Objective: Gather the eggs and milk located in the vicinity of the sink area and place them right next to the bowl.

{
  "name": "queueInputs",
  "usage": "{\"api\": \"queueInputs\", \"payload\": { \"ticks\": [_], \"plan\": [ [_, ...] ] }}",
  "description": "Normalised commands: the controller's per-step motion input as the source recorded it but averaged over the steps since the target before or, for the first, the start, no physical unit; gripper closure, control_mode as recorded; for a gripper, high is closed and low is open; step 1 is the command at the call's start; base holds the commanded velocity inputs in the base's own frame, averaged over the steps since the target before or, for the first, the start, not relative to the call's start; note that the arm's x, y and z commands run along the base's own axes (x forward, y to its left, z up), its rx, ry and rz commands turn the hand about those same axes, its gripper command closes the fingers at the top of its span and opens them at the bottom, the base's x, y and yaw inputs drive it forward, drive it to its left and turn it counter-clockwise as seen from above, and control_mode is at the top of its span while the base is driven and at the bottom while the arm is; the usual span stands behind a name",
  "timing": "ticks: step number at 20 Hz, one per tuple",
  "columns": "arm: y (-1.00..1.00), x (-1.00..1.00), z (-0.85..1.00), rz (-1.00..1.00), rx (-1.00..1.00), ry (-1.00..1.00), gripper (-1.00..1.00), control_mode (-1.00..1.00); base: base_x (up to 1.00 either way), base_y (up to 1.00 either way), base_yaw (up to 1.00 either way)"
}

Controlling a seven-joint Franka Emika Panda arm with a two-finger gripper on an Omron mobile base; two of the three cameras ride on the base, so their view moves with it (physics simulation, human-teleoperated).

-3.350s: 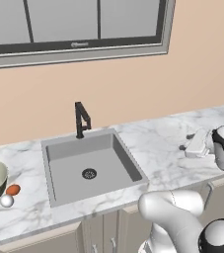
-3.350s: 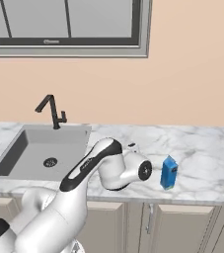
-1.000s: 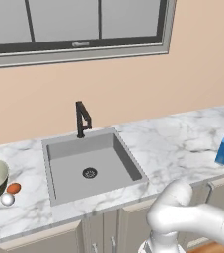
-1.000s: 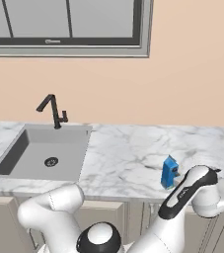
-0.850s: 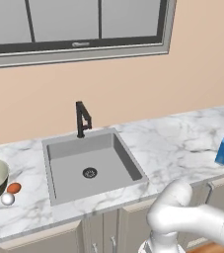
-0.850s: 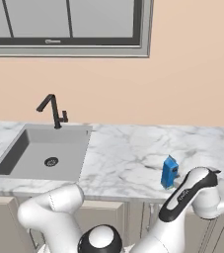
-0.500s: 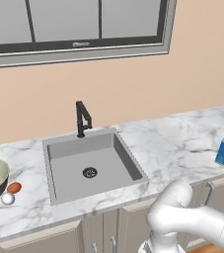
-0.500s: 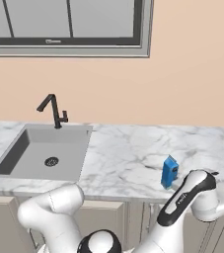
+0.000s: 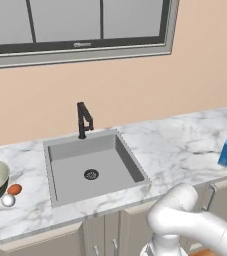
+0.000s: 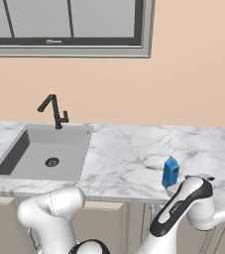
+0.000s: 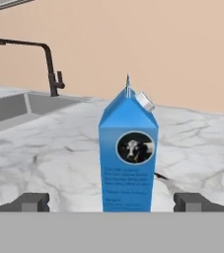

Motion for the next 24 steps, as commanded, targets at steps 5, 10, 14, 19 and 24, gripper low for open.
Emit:
{"api": "queueInputs", "payload": {
  "ticks": [5, 10, 14, 19, 24],
  "plan": [
    [0.12, 0.19, 0.0, -0.01, 0.0, 0.0, -1.0, -1.0, 0.0, 0.0, 0.0],
    [0.0, 0.14, 0.0, -0.06, 0.03, 0.02, -1.0, -1.0, 0.0, 0.0, 0.0],
    [0.0, 0.0, 0.0, -0.06, 0.05, 0.1, -1.0, -1.0, 0.0, 0.0, 0.0],
    [0.0, 0.0, 0.0, -0.07, 0.07, 0.1, -1.0, -1.0, 0.0, 0.0, 0.0],
    [0.0, 0.0, 0.0, -0.03, 0.06, 0.04, -1.0, -1.0, 0.0, 0.0, 0.0]
  ]
}}
